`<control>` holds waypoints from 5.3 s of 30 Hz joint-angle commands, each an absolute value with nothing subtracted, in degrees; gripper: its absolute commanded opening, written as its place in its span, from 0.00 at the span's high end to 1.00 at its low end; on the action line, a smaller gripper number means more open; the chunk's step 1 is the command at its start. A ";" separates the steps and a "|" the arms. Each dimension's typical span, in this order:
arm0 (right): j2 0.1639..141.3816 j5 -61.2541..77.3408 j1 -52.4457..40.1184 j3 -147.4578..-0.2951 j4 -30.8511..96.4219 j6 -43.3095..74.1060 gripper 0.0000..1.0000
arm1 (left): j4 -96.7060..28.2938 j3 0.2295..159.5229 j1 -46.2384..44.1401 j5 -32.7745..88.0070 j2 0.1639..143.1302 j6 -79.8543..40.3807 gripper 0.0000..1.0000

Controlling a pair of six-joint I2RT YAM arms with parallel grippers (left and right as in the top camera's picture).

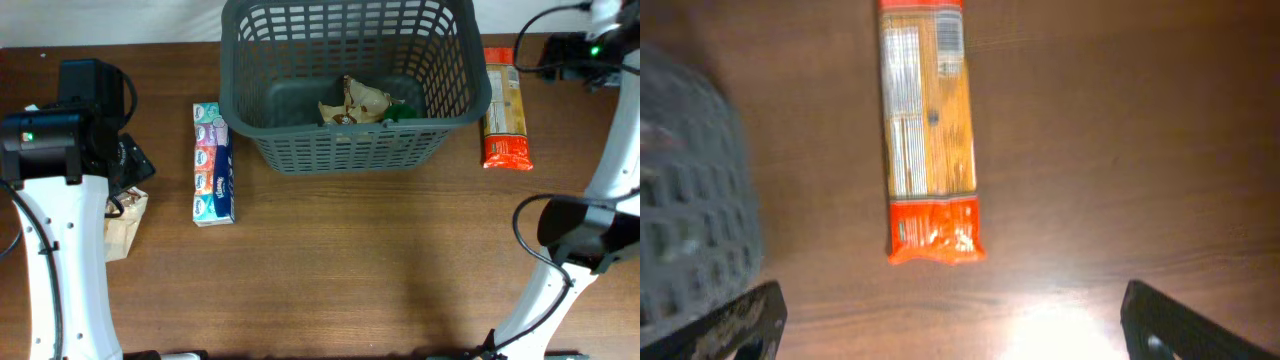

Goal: Pack container
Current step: 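Move the right gripper over the red-and-yellow spaghetti package, then close the right gripper on the spaghetti package and lift it, then carry the spaghetti package with the right gripper into the basket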

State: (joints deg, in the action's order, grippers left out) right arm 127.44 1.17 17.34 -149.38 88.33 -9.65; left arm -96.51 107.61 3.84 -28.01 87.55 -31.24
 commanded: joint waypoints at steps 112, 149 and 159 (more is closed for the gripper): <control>143.72 -1.98 14.37 -122.72 66.61 -13.04 0.87 | -96.68 106.96 4.19 -26.74 87.70 -31.18 0.00; 125.97 18.24 11.73 -179.98 85.82 2.48 0.96 | -96.62 106.96 4.19 -23.51 87.70 -31.18 0.00; 123.50 19.31 -3.99 -179.96 84.12 2.50 0.96 | -95.77 106.96 4.19 -23.53 87.70 -31.18 0.01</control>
State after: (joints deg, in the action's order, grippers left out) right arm 128.11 16.64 -0.10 -177.55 86.21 2.98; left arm -96.12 107.46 3.84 -23.92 87.55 -31.24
